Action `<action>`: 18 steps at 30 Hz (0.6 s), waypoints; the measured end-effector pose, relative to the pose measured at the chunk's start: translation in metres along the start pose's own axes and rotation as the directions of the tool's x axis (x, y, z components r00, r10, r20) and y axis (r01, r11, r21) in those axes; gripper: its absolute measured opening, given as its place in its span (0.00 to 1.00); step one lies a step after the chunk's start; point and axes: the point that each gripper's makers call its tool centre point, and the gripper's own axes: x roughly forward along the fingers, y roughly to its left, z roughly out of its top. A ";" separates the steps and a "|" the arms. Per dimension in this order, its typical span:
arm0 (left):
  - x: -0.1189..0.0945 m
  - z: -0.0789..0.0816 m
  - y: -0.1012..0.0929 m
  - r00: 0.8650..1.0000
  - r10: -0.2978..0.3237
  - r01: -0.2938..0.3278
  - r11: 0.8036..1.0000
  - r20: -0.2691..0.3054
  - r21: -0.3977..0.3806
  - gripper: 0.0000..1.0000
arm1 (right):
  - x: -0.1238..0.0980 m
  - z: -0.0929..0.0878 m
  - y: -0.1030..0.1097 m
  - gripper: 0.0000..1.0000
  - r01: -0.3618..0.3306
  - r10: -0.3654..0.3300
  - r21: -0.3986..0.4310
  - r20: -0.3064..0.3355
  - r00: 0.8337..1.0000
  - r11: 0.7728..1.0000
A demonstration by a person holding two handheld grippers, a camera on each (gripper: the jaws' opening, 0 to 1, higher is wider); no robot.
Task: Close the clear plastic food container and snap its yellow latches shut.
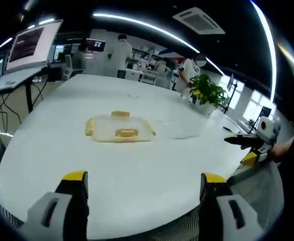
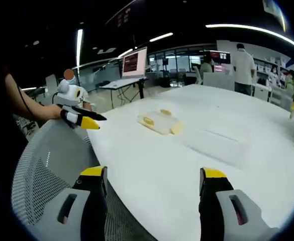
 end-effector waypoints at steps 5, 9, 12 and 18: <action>0.001 -0.001 0.000 1.000 0.001 -0.001 1.000 -0.006 0.001 0.90 | 0.001 0.000 0.000 0.72 -0.004 0.004 -0.001 -0.002 1.000 1.000; 0.001 -0.001 0.000 1.000 -0.003 0.003 1.000 -0.007 -0.002 0.89 | 0.001 0.000 0.000 0.72 -0.003 0.003 -0.002 -0.004 1.000 1.000; 0.001 -0.001 0.001 1.000 -0.003 0.003 1.000 -0.006 -0.005 0.89 | 0.001 0.000 -0.001 0.71 -0.002 0.002 0.002 -0.005 1.000 1.000; 0.001 0.000 -0.001 1.000 -0.007 0.007 1.000 -0.004 -0.005 0.88 | 0.001 -0.003 0.000 0.69 -0.005 0.005 -0.003 -0.017 1.000 1.000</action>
